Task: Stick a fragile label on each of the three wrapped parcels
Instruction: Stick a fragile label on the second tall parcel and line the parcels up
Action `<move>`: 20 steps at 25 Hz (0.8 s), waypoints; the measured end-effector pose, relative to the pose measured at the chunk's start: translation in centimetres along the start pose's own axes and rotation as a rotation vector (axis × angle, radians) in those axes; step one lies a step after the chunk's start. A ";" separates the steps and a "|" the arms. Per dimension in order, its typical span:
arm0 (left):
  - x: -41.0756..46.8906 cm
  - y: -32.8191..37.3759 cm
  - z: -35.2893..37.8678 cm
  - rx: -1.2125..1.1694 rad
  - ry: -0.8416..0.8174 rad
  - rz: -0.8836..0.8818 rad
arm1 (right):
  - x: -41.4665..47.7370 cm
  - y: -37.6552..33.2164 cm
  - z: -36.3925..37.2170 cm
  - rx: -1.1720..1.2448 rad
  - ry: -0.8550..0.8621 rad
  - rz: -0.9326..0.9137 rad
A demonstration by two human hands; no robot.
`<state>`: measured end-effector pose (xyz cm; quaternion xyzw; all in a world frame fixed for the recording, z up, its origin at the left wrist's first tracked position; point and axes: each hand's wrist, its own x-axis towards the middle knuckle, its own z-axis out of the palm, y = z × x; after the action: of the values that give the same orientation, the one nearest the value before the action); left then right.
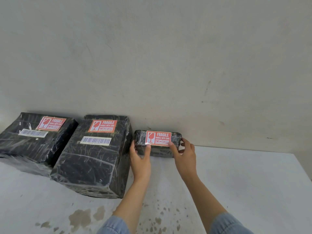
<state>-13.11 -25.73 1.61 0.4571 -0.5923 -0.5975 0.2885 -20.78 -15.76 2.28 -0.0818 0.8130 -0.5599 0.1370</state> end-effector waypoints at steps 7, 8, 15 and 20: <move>0.0 0.1 0.4 0.016 0.042 -0.071 | 0.0 0.1 1.2 -0.008 -0.039 -0.023; 0.0 0.0 0.6 0.020 0.055 -0.081 | 0.0 0.2 1.2 -0.010 -0.042 -0.022; 0.2 -1.0 0.5 0.017 0.068 -0.123 | -0.4 0.6 1.4 -0.031 -0.067 -0.052; 0.1 -1.0 0.1 0.023 0.047 -0.126 | -0.6 0.8 1.4 -0.050 -0.065 -0.052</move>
<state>-13.04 -25.67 0.64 0.5106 -0.5623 -0.5968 0.2589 -19.77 -16.55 1.13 -0.1247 0.8195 -0.5398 0.1466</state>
